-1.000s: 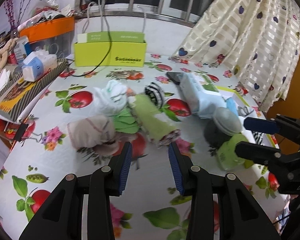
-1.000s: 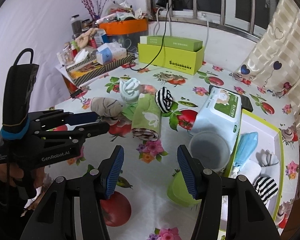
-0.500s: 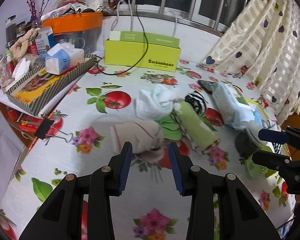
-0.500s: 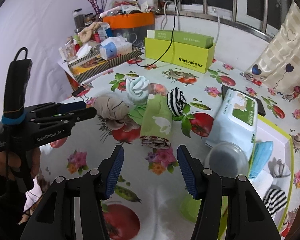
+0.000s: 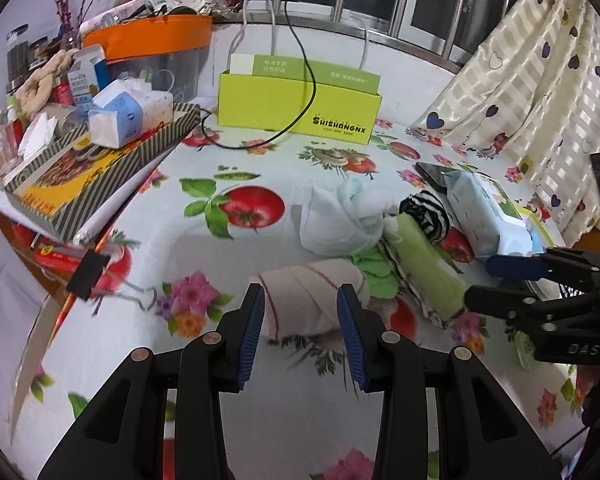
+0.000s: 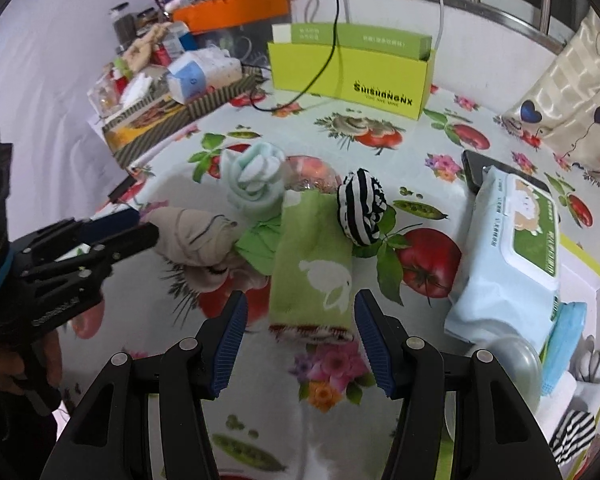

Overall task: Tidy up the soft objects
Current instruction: 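Close the left gripper on the red-striped white roll while the right grasps the green rolled towel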

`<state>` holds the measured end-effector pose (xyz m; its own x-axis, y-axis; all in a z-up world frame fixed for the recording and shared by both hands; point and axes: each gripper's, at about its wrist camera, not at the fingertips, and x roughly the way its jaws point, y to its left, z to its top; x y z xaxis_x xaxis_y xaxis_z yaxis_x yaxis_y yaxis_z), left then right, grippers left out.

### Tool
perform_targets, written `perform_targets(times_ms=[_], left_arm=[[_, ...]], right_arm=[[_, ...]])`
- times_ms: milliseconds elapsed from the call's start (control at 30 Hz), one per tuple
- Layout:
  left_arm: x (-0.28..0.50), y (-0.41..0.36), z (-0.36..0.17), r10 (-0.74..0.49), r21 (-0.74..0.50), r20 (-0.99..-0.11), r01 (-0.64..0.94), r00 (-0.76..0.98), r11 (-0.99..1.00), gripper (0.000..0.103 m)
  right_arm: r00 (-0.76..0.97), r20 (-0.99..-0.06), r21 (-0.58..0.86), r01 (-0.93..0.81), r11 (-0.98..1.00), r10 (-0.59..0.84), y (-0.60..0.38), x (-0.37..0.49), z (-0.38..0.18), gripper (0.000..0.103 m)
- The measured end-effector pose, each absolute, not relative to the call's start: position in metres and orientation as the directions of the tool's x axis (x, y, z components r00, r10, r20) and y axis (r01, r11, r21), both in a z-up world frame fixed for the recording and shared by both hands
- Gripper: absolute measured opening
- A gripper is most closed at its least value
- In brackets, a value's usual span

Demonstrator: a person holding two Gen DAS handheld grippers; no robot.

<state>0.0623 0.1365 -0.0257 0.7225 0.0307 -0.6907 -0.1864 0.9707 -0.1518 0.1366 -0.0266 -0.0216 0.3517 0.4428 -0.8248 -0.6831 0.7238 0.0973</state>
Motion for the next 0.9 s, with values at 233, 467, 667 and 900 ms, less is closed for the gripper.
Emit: perform_targets(times_ms=[233, 467, 667, 900], left_arm=[[0.085, 0.145, -0.025, 0.003, -0.119, -0.681, -0.114, 0.732, 0.986, 0.039], [0.093, 0.142, -0.034, -0.070, -0.126, -0.697, -0.026, 0.714, 0.992, 0.039], [0.080, 0.132, -0.035, -0.111, -0.107, -0.705, 0.050, 0.701, 0.993, 0.040], [0.067, 0.117, -0.045, -0.133, -0.052, -0.753, 0.144, 0.644, 0.988, 0.053]], right_arm=[[0.313, -0.868, 0.081, -0.676, 0.732, 0.385, -0.008, 0.156, -0.043, 0.055], [0.281, -0.890, 0.097, -0.653, 0.751, 0.359, -0.005, 0.165, -0.058, 0.055], [0.280, -0.877, 0.113, -0.669, 0.734, 0.390, -0.010, 0.159, -0.053, 0.037], [0.269, -0.869, 0.124, -0.693, 0.710, 0.415, -0.021, 0.139, -0.049, 0.037]])
